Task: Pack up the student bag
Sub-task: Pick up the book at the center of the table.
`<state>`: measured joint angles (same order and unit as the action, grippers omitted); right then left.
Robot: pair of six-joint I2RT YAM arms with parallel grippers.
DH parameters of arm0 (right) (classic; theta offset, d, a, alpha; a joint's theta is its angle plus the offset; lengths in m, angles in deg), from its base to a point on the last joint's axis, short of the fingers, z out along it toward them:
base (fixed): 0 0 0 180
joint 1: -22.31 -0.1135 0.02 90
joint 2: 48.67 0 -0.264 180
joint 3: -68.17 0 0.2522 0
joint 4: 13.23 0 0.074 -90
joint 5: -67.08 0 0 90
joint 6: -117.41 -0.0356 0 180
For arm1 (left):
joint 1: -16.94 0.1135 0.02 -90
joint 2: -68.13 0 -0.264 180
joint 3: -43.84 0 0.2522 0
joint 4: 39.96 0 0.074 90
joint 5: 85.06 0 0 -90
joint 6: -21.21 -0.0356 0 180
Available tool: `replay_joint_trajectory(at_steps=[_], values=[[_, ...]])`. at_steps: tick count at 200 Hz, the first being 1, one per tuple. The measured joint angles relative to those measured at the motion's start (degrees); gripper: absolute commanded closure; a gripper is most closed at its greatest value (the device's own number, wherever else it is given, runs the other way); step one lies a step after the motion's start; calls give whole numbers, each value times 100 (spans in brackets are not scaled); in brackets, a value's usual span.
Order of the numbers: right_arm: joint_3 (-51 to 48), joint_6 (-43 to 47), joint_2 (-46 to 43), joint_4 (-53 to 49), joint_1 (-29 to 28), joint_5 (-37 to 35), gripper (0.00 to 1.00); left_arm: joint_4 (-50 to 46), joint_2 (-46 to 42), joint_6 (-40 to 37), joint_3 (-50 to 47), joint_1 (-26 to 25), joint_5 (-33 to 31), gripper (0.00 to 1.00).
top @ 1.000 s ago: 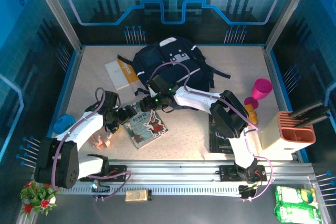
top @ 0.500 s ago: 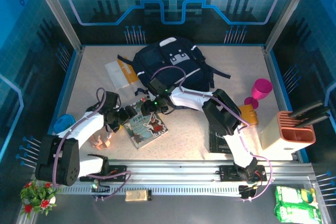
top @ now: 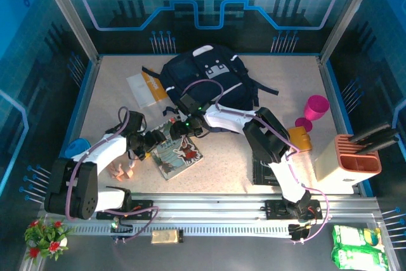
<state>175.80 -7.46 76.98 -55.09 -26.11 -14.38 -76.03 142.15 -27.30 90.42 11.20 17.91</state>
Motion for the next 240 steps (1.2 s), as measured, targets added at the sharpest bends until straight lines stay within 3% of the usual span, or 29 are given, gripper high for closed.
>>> replay_joint_trajectory(at_steps=[60,145,193,240], values=[[35,-20,26,-83,2,-144,38,114,-892,-96,2,0,409,48],[37,-24,28,-96,7,-184,39,612,-234,55,-42,0,785,72],[11,0,-33,-103,11,-229,38,151,-297,-17,138,-11,369,100],[-793,-11,-1137,103,264,-356,30,-629,-1003,-116,713,-4,-315,100]])
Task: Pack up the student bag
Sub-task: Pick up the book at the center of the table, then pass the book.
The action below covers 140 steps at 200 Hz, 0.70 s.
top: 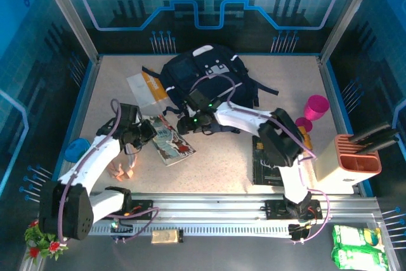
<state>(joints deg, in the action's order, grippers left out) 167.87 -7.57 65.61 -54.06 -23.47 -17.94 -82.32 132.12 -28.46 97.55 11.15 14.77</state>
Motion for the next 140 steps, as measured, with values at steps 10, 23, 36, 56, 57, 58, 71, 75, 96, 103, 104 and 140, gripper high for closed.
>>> replay_joint_trajectory(at_steps=[10,23,36,56,57,58,71,75,96,103,104,140], values=[[-271,-76,-452,166,96,-28,28,-118,-162,0,144,0,-81,100],[-625,-177,-1038,435,236,2,22,-192,-326,7,319,0,-131,100],[-1008,-326,-1578,793,424,188,20,-188,-442,52,470,0,-125,100],[-1443,-595,-2100,1261,780,649,17,83,-529,306,619,-2,0,100],[-1469,-632,-2124,1296,804,673,17,98,-527,317,623,0,9,100],[-1482,-647,-2135,1309,817,684,17,118,-527,341,634,0,22,100],[-1735,-870,-2297,1585,999,929,13,407,-492,555,706,0,157,100],[-1814,-892,-2334,1648,1034,992,12,509,-476,629,726,0,199,100],[-2350,-1416,-2583,2083,1215,1314,5,1209,-343,1147,761,-2,317,100],[-2542,-1637,-2675,2271,1276,1401,5,1488,-275,1384,758,-2,337,100],[-2583,-1727,-2695,2315,1292,1419,5,1526,-267,1412,758,-2,339,100],[-3165,-3397,-2780,3646,1510,1851,4,3073,236,2588,741,-7,361,100]])
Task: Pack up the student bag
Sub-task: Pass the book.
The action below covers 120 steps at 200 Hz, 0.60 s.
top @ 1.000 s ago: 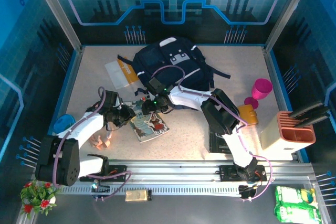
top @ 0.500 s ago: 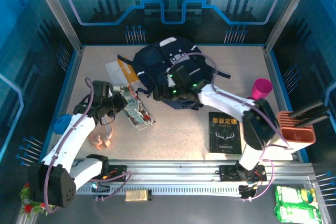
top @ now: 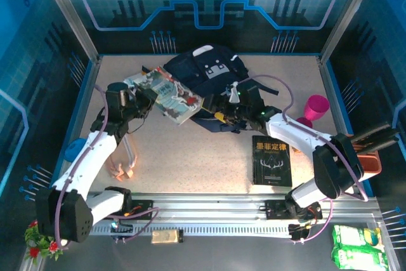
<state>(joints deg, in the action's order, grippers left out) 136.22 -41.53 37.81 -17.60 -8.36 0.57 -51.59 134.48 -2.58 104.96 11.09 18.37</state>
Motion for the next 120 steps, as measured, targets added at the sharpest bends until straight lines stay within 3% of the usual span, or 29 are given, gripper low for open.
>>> replay_joint_trajectory(at_steps=[38,81,120], values=[[0,-1294,446,1386,-46,170,5,1016,529,844,0,-68,-7,100],[365,-1784,780,1775,-131,153,8,1624,918,1384,2,-146,9,100],[667,-2177,1182,2264,-219,162,24,1880,964,1631,2,-195,35,100]])
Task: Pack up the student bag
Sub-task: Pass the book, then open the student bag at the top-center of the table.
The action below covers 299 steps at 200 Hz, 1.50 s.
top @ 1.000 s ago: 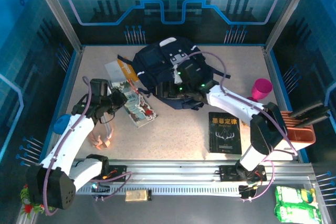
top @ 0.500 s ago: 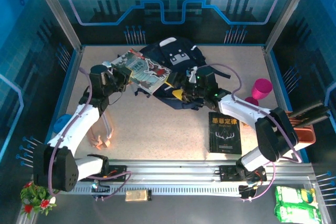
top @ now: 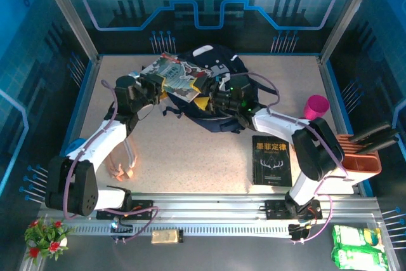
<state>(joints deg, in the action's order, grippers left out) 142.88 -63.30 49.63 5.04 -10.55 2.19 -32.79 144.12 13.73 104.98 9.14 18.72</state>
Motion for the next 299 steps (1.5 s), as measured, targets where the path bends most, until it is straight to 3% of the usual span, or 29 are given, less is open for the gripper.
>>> replay_joint_trajectory(at_steps=[84,128,163,181,229,282,299], values=[[103,-50,44,120,4,-216,56,157,42,13,0,-26,9,100],[151,61,-55,-74,28,-256,87,225,120,11,-2,-26,90,100],[243,481,-155,-535,42,-337,100,334,142,-149,-155,-26,164,52],[243,935,-378,-1021,118,-501,100,271,181,-603,-155,-37,291,36],[118,2247,-1510,-2365,697,-1095,100,-741,190,-2264,160,-343,315,19],[-278,3132,-2922,-3733,1513,-1705,100,-2277,691,-4339,1462,-1403,-240,1],[-356,3377,-3228,-4194,1757,-1897,100,-2509,1045,-4883,1875,-1709,-389,1]])
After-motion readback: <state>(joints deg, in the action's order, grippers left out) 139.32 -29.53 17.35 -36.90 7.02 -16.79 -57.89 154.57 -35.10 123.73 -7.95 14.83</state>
